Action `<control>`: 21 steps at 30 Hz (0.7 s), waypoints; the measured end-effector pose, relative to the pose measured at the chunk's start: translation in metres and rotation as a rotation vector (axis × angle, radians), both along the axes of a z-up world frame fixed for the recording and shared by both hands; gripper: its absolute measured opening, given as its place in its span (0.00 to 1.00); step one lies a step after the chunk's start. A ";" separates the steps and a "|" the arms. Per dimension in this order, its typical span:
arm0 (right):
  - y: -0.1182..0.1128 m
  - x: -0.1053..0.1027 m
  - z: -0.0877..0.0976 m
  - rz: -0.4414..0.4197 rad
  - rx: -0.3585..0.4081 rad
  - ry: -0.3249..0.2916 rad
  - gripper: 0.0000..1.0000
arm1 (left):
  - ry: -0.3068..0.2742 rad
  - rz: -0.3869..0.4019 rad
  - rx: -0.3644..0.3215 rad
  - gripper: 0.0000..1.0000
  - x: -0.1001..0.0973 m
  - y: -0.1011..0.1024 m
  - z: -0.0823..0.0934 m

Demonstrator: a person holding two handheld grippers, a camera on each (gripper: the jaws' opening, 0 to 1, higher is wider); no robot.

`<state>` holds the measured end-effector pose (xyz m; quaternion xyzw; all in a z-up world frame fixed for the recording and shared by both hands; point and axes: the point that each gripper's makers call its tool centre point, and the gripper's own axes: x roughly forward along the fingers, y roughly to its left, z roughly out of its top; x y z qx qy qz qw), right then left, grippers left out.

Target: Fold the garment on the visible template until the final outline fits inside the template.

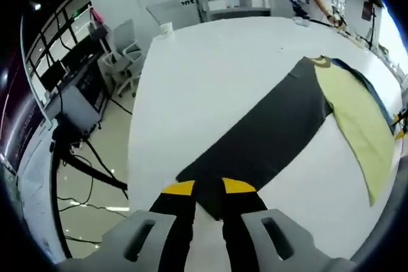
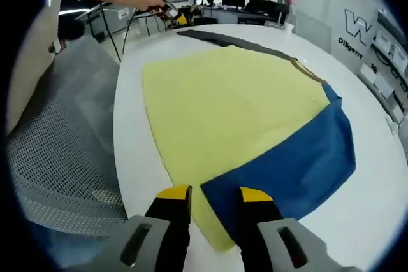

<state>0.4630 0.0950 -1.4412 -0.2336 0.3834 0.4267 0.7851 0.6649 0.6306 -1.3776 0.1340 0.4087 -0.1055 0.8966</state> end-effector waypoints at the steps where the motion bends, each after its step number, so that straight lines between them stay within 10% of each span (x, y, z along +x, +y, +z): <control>1: -0.001 0.000 -0.001 0.005 -0.008 -0.007 0.18 | -0.006 -0.006 -0.017 0.19 -0.004 -0.009 0.002; 21: 0.013 -0.002 -0.003 0.124 -0.055 -0.108 0.06 | -0.082 -0.232 -0.254 0.27 -0.058 -0.157 0.019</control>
